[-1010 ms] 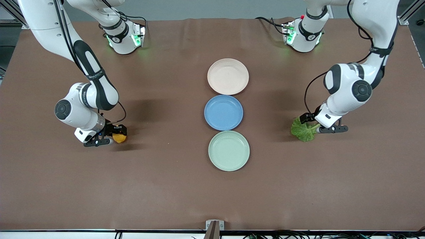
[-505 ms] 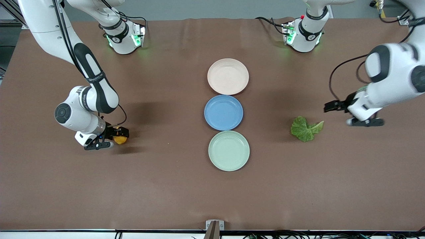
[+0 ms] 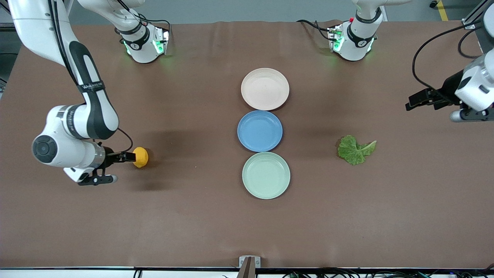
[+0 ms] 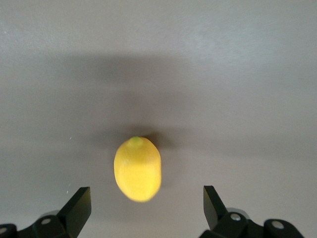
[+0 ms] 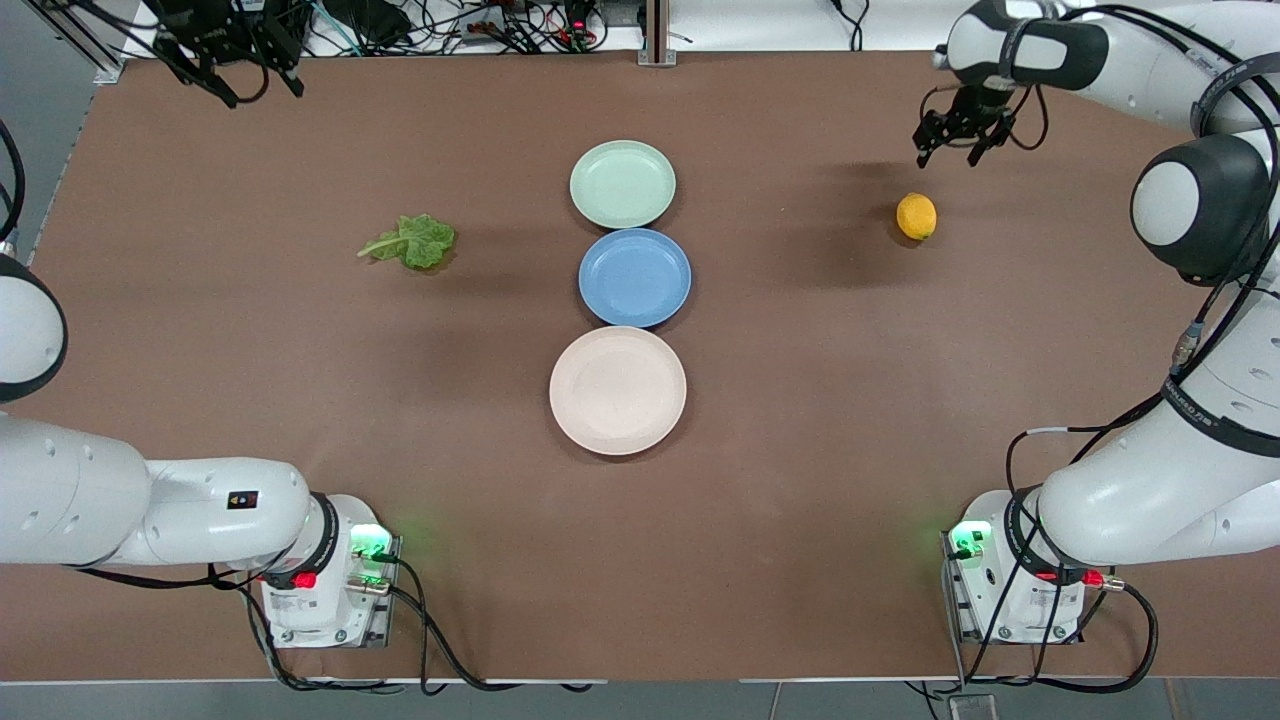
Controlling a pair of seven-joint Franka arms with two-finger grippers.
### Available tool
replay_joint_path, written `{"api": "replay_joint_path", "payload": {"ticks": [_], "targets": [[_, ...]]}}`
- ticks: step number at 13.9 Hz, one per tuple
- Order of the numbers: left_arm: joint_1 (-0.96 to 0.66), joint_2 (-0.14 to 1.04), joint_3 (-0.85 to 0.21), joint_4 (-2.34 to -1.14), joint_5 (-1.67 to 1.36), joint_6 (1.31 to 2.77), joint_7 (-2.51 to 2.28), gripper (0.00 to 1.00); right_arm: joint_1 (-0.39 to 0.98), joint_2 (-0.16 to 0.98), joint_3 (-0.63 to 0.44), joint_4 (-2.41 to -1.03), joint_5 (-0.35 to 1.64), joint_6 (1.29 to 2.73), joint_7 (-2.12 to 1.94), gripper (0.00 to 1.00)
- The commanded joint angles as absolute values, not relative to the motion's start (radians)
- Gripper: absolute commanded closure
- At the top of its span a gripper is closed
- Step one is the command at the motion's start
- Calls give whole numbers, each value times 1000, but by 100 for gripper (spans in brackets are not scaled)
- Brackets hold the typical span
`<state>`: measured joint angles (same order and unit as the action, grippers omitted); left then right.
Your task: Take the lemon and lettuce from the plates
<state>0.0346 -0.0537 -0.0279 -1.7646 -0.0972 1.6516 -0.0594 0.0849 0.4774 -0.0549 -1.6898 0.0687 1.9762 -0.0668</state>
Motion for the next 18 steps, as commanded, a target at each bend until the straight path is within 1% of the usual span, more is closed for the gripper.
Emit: {"api": "replay_joint_path", "payload": {"ticks": [1, 5, 7, 9, 11, 13, 14, 18], "targets": [[29, -31, -58, -1672, -66, 1598, -113, 0, 87, 460, -58, -1600, 20, 1849, -29, 0], [29, -17, -74, -1576, -66, 1595, -117, 0, 69, 367, -63, -1572, -29, 1735, -43, 0], [26, -12, -74, -1534, -66, 1595, -117, 0, 60, 338, -66, -1536, -44, 1663, -66, 0], [25, 9, -72, -1496, -64, 1595, -117, 0, 54, 333, -64, -1471, -69, 1597, -78, 0], [26, 14, -74, -1494, -64, 1595, -109, 0, 49, 344, -63, -1402, -95, 1537, -83, 0], [28, 15, -72, -1491, -66, 1597, -110, 0, 48, 345, -64, -1385, -95, 1534, -84, 0], [29, 35, -71, -1488, -69, 1597, -106, 0, 46, 345, -64, -1379, -95, 1535, -84, 0], [26, 51, -72, -1471, -66, 1598, -101, 0, 37, 335, -63, -1381, -15, 1525, -34, 0]]}}
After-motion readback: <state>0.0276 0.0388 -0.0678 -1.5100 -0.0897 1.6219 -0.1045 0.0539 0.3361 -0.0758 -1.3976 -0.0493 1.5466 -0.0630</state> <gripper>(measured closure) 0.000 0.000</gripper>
